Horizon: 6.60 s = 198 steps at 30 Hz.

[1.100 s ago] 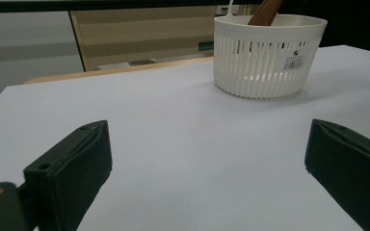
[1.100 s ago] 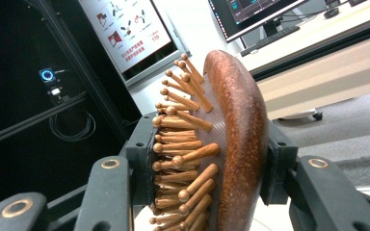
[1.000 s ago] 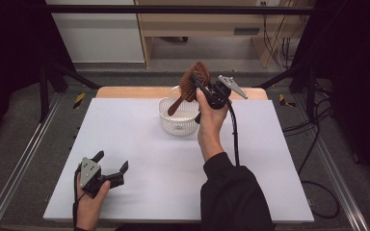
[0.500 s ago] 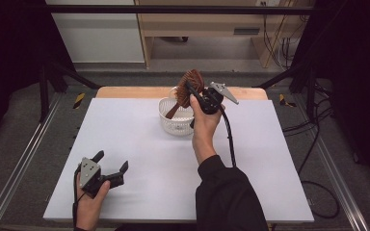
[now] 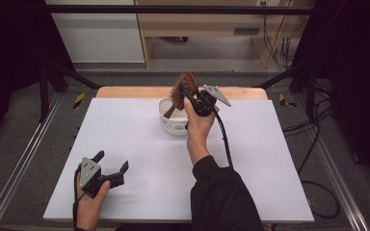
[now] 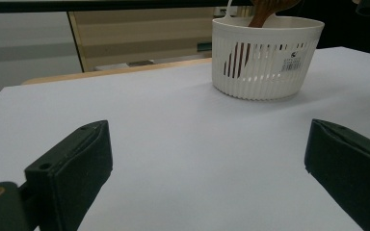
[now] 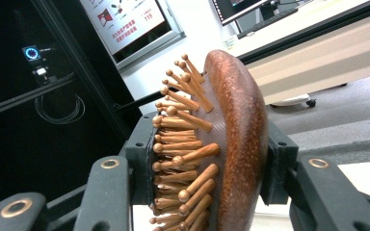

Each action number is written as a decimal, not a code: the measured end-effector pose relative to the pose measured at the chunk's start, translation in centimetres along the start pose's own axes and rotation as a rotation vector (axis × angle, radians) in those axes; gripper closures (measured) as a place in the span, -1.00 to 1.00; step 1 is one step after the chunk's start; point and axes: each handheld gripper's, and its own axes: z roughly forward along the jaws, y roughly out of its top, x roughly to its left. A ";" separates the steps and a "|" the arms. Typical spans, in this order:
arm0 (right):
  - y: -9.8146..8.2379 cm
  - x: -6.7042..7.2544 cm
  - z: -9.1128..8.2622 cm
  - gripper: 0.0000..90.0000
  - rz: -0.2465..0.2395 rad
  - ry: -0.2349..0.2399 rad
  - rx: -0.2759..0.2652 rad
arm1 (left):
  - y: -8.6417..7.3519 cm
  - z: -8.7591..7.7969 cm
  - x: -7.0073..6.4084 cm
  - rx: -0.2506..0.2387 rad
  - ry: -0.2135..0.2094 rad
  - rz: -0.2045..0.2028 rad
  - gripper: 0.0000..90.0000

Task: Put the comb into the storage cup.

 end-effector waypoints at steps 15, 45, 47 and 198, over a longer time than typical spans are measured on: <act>-0.6 -0.7 0.1 0.14 0.016 -0.016 0.011 | 0.0 0.1 -0.2 0.002 -0.006 0.006 -0.94; -1.1 -1.2 0.1 0.13 0.042 -0.014 0.020 | 0.0 0.1 -0.2 0.005 -0.009 0.006 -0.93; -1.2 -1.3 0.1 0.13 0.048 -0.016 0.019 | 0.0 0.1 -0.2 0.007 -0.011 0.007 -0.93; -1.0 -6.4 -2.0 -0.12 -0.052 -0.018 0.159 | 0.2 -0.1 0.1 -0.005 0.003 0.002 -0.95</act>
